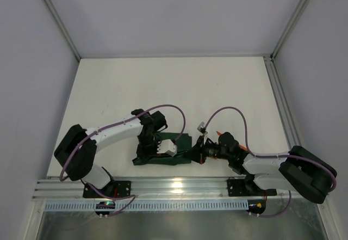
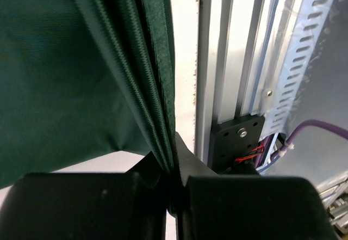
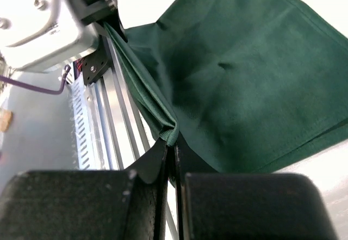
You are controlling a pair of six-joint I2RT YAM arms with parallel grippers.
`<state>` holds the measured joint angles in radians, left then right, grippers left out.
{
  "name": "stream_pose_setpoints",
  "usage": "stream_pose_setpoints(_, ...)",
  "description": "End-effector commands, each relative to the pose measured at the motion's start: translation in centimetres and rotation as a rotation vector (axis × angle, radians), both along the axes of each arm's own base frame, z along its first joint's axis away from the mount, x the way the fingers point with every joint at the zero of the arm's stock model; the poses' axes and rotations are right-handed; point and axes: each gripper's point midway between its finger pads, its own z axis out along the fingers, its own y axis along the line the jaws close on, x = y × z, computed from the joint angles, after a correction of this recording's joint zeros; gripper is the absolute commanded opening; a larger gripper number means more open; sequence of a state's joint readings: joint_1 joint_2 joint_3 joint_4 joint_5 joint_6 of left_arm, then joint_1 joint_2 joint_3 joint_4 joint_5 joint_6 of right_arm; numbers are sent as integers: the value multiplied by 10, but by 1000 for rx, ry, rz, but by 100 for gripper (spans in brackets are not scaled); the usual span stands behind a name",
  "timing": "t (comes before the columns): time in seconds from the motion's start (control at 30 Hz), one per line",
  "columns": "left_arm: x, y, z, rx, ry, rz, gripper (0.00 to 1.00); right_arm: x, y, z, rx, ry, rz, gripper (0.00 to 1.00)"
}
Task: Fold the napkin into a case and place the utensils inside
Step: Fold the lower triangle-folded napkin at the center of the board.
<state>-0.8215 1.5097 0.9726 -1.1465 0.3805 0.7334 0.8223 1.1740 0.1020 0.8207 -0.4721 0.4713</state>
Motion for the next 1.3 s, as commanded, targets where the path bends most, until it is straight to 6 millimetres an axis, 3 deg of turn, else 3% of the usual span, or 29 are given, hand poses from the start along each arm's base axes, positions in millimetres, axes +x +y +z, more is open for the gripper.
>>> stream_pose_setpoints(0.0,2,13,4,21,95,-48,0,9,-3,-2,26,68,-74,4)
stream_pose_setpoints(0.17,22,5,0,-16,185,10,4,12,-6,-19,5,175,-109,4)
stream_pose_setpoints(0.37,46,3,-16,-25,180,47,16,26,-16,-33,-9,245,-172,4)
stream_pose_setpoints(0.53,50,1,-30,-28,216,73,26,32,-16,-44,-25,303,-186,4)
stream_pose_setpoints(0.73,60,-1,-25,-86,216,137,42,36,-15,-48,-21,332,-196,4)
stream_pose_setpoints(0.97,48,7,-34,-86,190,159,47,37,-15,-48,-19,335,-200,4)
stream_pose_setpoints(1.03,45,7,-35,-80,193,182,41,38,-15,-47,-18,334,-201,4)
stream_pose_setpoints(1.07,50,4,-34,-93,167,192,33,38,-14,-48,-23,337,-198,4)
stream_pose_setpoints(1.1,53,2,-33,-100,153,206,23,39,-14,-47,-25,335,-197,4)
stream_pose_setpoints(1.13,57,-1,-32,-105,139,235,6,40,-13,-45,-25,322,-191,4)
stream_pose_setpoints(1.17,59,-3,-29,-110,130,252,1,39,-12,-45,-35,325,-185,4)
stream_pose_setpoints(1.27,64,-7,-21,-132,94,299,0,41,-10,-40,-50,302,-162,4)
